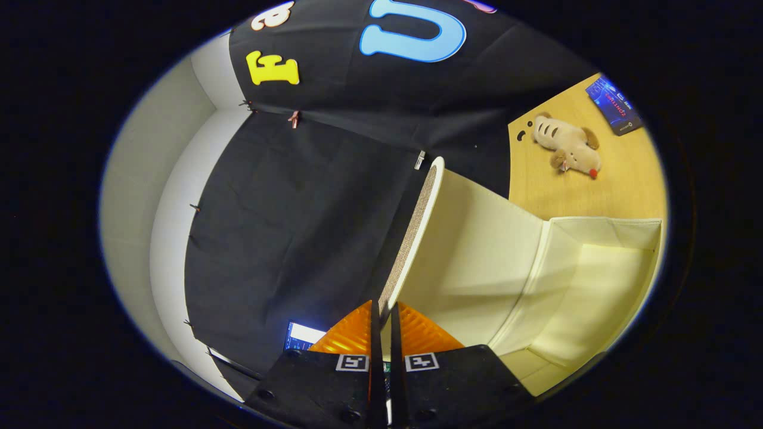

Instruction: Open the storage box then place both shoes into the box .Put the left shoe in first, then the right shoe, with the right side of both shoes facing outward in a uniform manner.

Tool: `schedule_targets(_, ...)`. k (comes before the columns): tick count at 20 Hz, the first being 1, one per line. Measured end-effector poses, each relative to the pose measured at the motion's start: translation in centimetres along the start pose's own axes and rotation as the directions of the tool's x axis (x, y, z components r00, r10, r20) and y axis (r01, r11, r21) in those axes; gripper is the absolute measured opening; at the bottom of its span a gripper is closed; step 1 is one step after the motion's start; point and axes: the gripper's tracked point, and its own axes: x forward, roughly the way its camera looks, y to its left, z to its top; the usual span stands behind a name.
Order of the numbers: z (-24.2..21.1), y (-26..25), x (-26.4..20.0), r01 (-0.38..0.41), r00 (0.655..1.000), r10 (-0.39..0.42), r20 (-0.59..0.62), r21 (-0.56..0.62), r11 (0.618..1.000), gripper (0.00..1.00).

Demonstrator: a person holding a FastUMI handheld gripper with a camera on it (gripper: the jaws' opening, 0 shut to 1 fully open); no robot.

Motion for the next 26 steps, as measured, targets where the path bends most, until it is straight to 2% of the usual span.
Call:
schedule_targets(5, -1.9, -1.5, 4.3, 0.074, 0.994, -0.082, -0.076, -0.099, 0.992, 0.20)
schedule_targets(8, -2.2, -1.9, 4.2, 0.086, 0.991, -0.099, -0.089, -0.137, 0.987, 0.45)
schedule_targets(9, -2.3, -2.3, 3.7, 0.095, 0.990, -0.110, -0.088, -0.157, 0.983, 0.57)
schedule_targets(10, -2.1, -2.8, 2.9, 0.106, 0.989, -0.123, -0.086, -0.183, 0.978, 0.61)
schedule_targets(13, -0.4, -4.0, -0.5, 0.174, 0.984, -0.179, 0.009, -0.268, 0.947, 0.88)
schedule_targets(17, 2.3, -4.5, -7.8, 0.277, 0.957, -0.224, 0.185, -0.345, 0.897, 0.90)
schedule_targets(20, 3.1, -6.4, -14.1, 0.401, 0.910, -0.316, 0.268, -0.381, 0.833, 0.94)
schedule_targets(22, 4.0, -8.1, -18.6, 0.495, 0.863, -0.391, 0.320, -0.381, 0.781, 0.94)
schedule_targets(24, 4.0, -10.8, -23.0, 0.600, 0.797, -0.493, 0.349, -0.357, 0.716, 0.94)
schedule_targets(26, 3.4, -13.8, -28.5, 0.696, 0.717, -0.589, 0.371, -0.339, 0.633, 0.94)
